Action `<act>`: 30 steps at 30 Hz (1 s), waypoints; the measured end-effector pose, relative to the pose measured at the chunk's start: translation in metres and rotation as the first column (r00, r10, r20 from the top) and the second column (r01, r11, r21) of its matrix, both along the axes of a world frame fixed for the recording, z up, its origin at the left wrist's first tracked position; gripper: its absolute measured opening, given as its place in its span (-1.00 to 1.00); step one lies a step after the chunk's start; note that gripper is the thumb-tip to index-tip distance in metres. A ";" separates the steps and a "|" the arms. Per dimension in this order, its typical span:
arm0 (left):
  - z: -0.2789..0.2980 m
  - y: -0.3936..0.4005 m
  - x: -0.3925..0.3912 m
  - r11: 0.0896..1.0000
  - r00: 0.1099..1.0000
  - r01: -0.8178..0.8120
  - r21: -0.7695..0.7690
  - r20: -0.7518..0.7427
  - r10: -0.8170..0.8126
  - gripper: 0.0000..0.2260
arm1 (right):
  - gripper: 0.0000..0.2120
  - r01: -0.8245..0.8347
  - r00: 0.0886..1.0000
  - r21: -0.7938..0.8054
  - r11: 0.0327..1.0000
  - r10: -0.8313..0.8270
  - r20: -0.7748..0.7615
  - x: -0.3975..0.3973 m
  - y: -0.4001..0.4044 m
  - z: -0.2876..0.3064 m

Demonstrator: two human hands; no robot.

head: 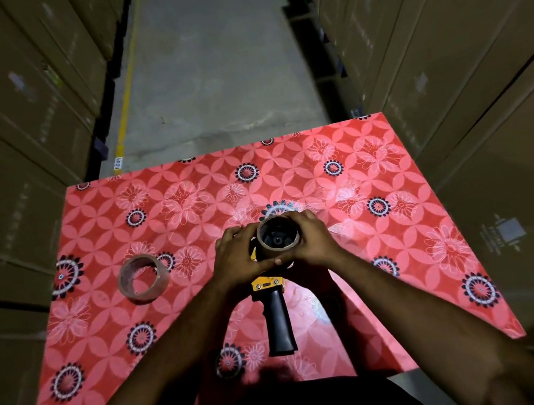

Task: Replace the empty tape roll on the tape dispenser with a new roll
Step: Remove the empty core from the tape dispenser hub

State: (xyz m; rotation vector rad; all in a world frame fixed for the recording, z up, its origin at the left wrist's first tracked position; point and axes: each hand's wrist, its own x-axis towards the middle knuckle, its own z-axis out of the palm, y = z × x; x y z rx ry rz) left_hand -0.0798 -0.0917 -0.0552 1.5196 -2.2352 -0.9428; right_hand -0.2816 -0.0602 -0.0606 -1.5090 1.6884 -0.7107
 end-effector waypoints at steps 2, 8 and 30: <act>0.002 0.001 -0.001 0.999 0.999 -0.034 0.011 -0.026 0.034 -0.25 | -0.13 0.019 0.999 0.003 1.000 -0.019 0.044 -0.004 0.002 -0.002; -0.001 -0.003 -0.002 1.000 0.999 0.019 0.015 0.026 -0.019 -0.22 | -0.09 -0.058 0.990 0.063 0.996 0.050 0.130 -0.008 0.004 0.005; -0.002 -0.017 -0.006 0.988 0.972 0.059 0.141 0.217 -0.089 -0.11 | -0.11 0.103 0.994 0.109 0.989 -0.097 -0.054 0.008 -0.001 0.000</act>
